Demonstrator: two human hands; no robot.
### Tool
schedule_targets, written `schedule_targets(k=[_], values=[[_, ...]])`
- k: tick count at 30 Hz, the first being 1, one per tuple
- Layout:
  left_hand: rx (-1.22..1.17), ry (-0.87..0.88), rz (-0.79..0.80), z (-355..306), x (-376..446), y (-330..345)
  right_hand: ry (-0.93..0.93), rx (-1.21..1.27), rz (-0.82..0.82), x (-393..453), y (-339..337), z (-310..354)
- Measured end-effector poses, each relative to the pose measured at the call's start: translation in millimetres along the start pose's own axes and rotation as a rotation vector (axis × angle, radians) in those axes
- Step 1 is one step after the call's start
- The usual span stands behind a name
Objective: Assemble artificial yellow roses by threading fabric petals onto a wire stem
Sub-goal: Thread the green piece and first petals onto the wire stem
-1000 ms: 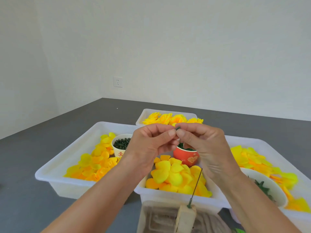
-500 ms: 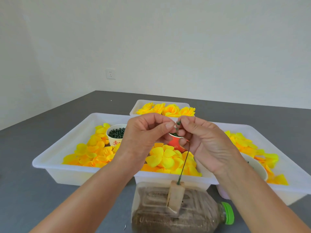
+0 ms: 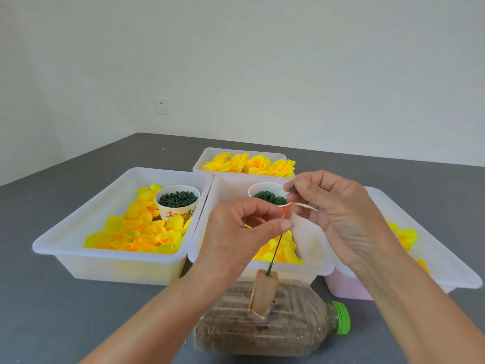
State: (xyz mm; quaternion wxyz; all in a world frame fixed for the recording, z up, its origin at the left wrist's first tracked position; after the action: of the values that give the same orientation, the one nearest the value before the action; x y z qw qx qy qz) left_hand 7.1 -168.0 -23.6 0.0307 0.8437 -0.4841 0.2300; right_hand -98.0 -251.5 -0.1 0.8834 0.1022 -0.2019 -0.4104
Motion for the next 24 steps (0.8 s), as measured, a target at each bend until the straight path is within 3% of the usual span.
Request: schedule_targets(k=[12,24], values=[[-0.005,-0.037,-0.011,1.9,-5.4,6.9,-0.124,-0.275,0.043,-15.8,-3.0,-1.6],[-0.033,-0.060,-0.037,4.4,-8.3,4.8,-0.208,-0.396,0.043,-17.2,-0.8,1.0]])
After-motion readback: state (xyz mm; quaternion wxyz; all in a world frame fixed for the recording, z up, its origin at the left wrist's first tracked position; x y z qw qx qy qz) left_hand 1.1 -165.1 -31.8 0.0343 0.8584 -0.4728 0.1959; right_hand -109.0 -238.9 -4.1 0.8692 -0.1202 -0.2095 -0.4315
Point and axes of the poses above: each hand's wrist, its own x-axis towards the middle knuckle, its own y-axis out of the palm, z = x × y, the point moved 8 cm from there along x, towards the middle knuckle, and after that the axes turned 11 degrees about x, right-handed, at the moved point
